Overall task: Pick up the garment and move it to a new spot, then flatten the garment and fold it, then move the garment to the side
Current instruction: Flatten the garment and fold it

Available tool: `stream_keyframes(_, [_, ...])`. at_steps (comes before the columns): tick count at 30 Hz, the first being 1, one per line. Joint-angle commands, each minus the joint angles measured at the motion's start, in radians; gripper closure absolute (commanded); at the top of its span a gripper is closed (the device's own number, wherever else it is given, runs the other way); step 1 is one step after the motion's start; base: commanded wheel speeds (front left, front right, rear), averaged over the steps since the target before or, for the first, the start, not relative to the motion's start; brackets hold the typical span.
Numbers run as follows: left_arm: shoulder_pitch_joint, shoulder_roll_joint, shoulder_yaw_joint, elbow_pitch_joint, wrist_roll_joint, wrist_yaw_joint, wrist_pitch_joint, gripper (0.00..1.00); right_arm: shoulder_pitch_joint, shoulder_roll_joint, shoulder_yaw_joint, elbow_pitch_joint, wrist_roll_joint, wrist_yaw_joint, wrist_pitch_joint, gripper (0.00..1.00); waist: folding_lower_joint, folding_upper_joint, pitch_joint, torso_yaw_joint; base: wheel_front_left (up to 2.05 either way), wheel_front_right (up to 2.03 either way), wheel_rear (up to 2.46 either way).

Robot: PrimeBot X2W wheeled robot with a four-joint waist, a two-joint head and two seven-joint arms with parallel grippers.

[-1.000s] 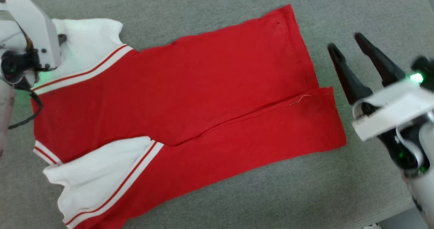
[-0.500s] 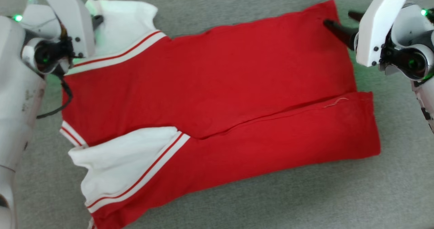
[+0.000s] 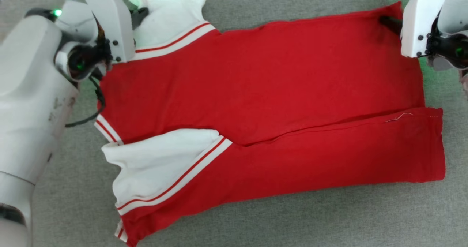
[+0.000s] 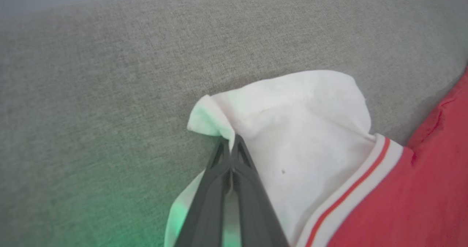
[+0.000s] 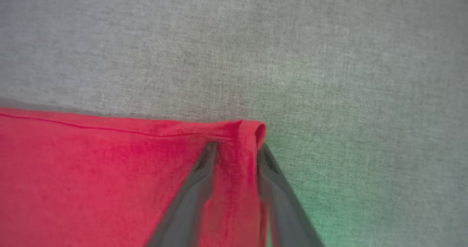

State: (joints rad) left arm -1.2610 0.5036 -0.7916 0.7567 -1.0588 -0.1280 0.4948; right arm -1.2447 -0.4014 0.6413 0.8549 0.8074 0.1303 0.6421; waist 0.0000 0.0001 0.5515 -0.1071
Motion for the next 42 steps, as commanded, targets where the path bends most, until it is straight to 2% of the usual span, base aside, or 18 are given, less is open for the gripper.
stream_keyframes(1, [0.038, -0.002, -0.016, 0.006, -0.014, -0.004, -0.01, 1.0, 0.043, 0.014, 0.031, 0.017, 0.009, 0.001, -0.006, 1.0, 0.0, -0.0001, -0.02, 0.012, 0.0, 0.0, 0.0])
stream_keyframes(6, [0.067, 0.02, -0.044, -0.034, -0.063, -0.004, -0.095, 1.0, 0.059, -0.008, 0.055, -0.013, 0.041, 0.001, -0.081, 1.0, 0.0, -0.0001, -0.097, 0.029, 0.0, 0.0, 0.0])
stream_keyframes(9, [0.095, 0.035, -0.066, -0.084, -0.103, -0.004, -0.139, 1.0, 0.097, -0.045, 0.072, -0.049, 0.076, 0.001, -0.123, 1.0, 0.0, -0.0001, -0.157, 0.051, 0.0, 0.0, 0.0])
stream_keyframes(12, [0.124, 0.061, -0.109, -0.157, -0.14, -0.004, -0.137, 1.0, 0.16, -0.11, 0.091, -0.112, 0.121, 0.0, -0.143, 1.0, 0.0, -0.0001, -0.208, 0.081, 0.0, 0.0, 0.0])
stream_keyframes(17, [0.178, 0.141, -0.177, -0.322, -0.193, -0.004, -0.168, 1.0, 0.293, -0.233, 0.119, -0.263, 0.194, 0.001, -0.196, 1.0, 0.0, -0.0001, -0.274, 0.113, 0.0, 0.0, 0.0])
stream_keyframes(24, [0.337, 0.318, -0.23, -0.557, -0.226, -0.004, -0.308, 1.0, 0.488, -0.363, 0.138, -0.458, 0.237, 0.0, -0.257, 1.0, 0.0, -0.0001, -0.335, 0.111, 0.0, 0.0, 0.0])
stream_keyframes(27, [0.423, 0.387, -0.239, -0.631, -0.233, -0.004, -0.375, 1.0, 0.561, -0.406, 0.113, -0.508, 0.238, 0.0, -0.279, 1.0, 0.0, -0.0001, -0.342, 0.11, 0.0, 0.0, 0.0])
stream_keyframes(32, [0.535, 0.437, -0.249, -0.69, -0.247, 0.001, -0.456, 1.0, 0.645, -0.445, 0.069, -0.556, 0.237, 0.0, -0.286, 1.0, 0.0, -0.0001, -0.341, 0.108, 0.0, 0.0, 0.0])
stream_keyframes(36, [0.616, 0.443, -0.261, -0.729, -0.254, 0.026, -0.523, 1.0, 0.72, -0.45, 0.016, -0.584, 0.228, 0.0, -0.295, 1.0, 0.0, -0.0001, -0.328, 0.114, 0.0, 0.0, 0.0])
stream_keyframes(39, [0.656, 0.421, -0.268, -0.729, -0.261, 0.039, -0.561, 1.0, 0.756, -0.444, -0.016, -0.577, 0.174, 0.0, -0.307, 1.0, 0.0, -0.0001, -0.308, 0.119, 0.0, 0.0, 0.0])
stream_keyframes(42, [0.677, 0.393, -0.277, -0.693, -0.251, 0.05, -0.585, 1.0, 0.778, -0.406, -0.042, -0.56, 0.132, 0.0, -0.314, 1.0, 0.0, -0.0001, -0.289, 0.123, 0.0, 0.0, 0.0])
